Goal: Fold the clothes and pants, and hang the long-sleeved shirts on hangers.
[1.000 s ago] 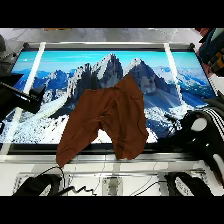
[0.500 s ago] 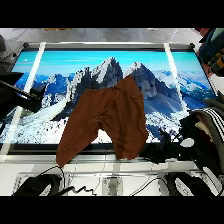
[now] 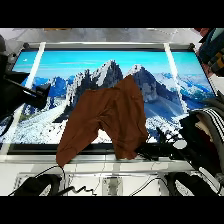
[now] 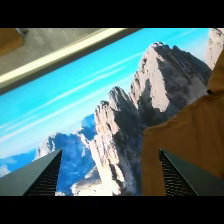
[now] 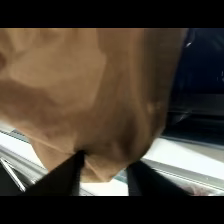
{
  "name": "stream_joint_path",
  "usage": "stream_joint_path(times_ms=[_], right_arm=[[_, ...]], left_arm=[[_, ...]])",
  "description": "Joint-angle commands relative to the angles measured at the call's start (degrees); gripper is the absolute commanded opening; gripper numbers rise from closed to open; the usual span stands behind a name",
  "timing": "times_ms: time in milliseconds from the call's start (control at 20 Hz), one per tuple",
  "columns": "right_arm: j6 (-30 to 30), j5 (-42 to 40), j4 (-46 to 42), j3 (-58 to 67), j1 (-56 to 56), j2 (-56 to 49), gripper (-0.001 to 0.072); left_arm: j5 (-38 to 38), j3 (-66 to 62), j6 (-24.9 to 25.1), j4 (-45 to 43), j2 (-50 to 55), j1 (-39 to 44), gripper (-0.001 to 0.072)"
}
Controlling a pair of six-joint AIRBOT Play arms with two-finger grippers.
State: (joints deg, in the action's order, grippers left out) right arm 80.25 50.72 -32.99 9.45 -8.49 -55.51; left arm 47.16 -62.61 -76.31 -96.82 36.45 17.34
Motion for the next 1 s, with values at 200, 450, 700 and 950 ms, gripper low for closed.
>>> stream_joint_path(times_ms=[200, 450, 700, 950], right_arm=[[-5.1, -2.2, -1.3, 7.6, -3.0, -1.7, 0.0014], [5.2, -1.2, -22.0, 25.2, -2.0, 0.8, 0.0014], [6.3, 6.9, -39.2, 37.9, 4.7, 2.2, 0.0014], [6.3, 11.5, -48.8, 46.1, 10.7, 2.6, 0.0014]], left_arm=[[5.3, 0.0, -13.5, -3.9, 5.9, -2.8, 0.0609], [16.1, 0.0, -13.2, -3.4, 10.3, -16.0, 0.0598], [27.4, 0.3, -2.4, 11.6, 17.1, -27.1, 0.0598], [29.1, 7.8, 8.2, 28.6, 25.5, -27.1, 0.0598]])
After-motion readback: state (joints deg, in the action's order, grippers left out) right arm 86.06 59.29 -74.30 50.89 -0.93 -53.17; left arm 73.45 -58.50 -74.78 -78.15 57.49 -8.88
